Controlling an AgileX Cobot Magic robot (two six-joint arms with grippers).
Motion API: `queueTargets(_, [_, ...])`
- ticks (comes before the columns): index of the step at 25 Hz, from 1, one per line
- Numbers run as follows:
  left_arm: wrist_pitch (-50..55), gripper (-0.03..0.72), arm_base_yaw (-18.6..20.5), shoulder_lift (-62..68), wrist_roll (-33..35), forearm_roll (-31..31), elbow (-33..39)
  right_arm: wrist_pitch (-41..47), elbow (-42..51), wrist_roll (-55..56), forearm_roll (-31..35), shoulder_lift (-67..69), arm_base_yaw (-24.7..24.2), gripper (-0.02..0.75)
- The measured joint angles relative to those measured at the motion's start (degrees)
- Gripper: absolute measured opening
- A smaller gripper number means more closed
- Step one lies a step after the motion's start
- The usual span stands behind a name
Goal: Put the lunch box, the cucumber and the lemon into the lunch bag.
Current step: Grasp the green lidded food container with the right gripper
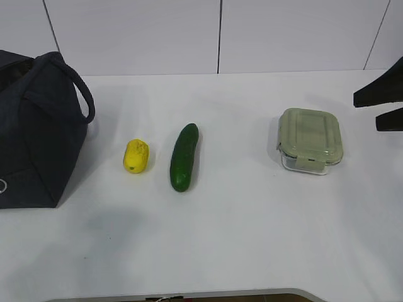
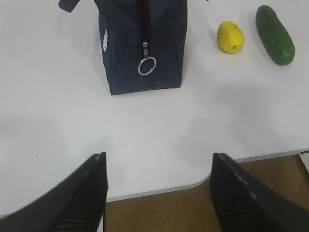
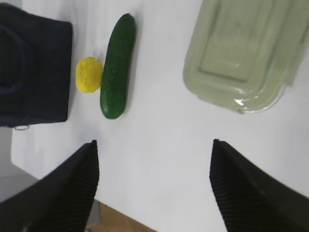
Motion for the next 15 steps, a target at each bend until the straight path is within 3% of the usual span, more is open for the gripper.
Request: queueTargets(15, [0.00, 0.485, 0.00, 0.00, 0.00, 0.00, 0.00, 2.36, -11.48, 1.14, -0.26, 16.94, 0.00, 0.573])
